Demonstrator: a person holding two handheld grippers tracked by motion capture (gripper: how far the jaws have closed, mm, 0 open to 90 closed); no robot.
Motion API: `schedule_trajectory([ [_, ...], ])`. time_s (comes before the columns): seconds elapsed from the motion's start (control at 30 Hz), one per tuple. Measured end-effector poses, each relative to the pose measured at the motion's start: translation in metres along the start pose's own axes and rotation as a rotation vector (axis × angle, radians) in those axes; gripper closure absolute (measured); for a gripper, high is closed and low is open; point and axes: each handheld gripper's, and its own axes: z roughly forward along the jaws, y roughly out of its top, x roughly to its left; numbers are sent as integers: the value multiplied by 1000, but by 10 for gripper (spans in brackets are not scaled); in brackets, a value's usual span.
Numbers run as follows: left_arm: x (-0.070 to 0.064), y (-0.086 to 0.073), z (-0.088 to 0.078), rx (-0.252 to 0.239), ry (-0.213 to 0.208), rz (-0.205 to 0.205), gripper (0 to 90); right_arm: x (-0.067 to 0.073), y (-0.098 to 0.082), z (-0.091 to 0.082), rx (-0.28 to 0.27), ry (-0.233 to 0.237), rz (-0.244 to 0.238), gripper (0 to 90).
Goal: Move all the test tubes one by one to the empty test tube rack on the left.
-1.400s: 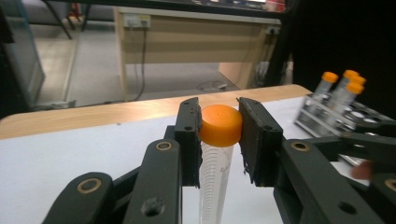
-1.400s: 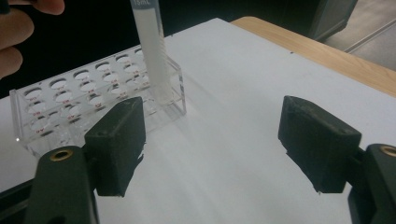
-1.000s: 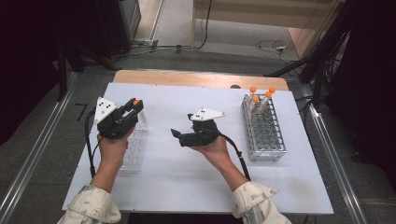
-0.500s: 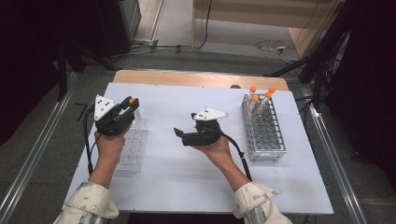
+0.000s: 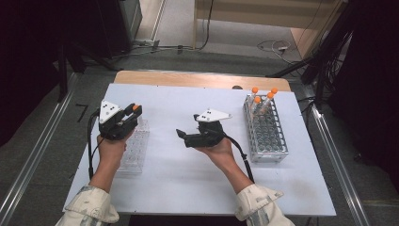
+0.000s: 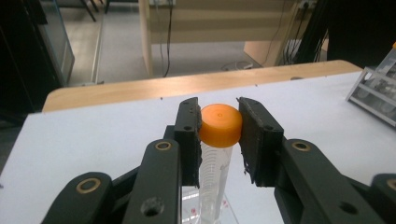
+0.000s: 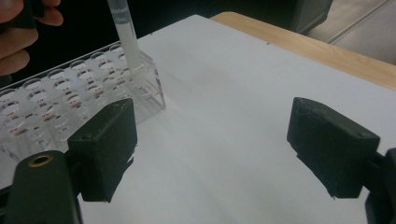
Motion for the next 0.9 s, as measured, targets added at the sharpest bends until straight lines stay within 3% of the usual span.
schedule_trajectory([
  [0.17,0,-6,0,34,0,10,696,0,-1,1,3,2,-2,148],
  [0.33,-4,-6,0,51,7,48,696,1,-1,1,3,0,-1,148],
  [0.47,-5,-7,0,53,8,43,690,0,0,1,2,-1,-2,148],
  [0.7,-6,-7,0,56,1,55,546,0,-1,1,4,-3,4,148],
  [0.9,-7,-6,-6,30,-12,17,379,-3,1,-3,-7,-10,14,150],
])
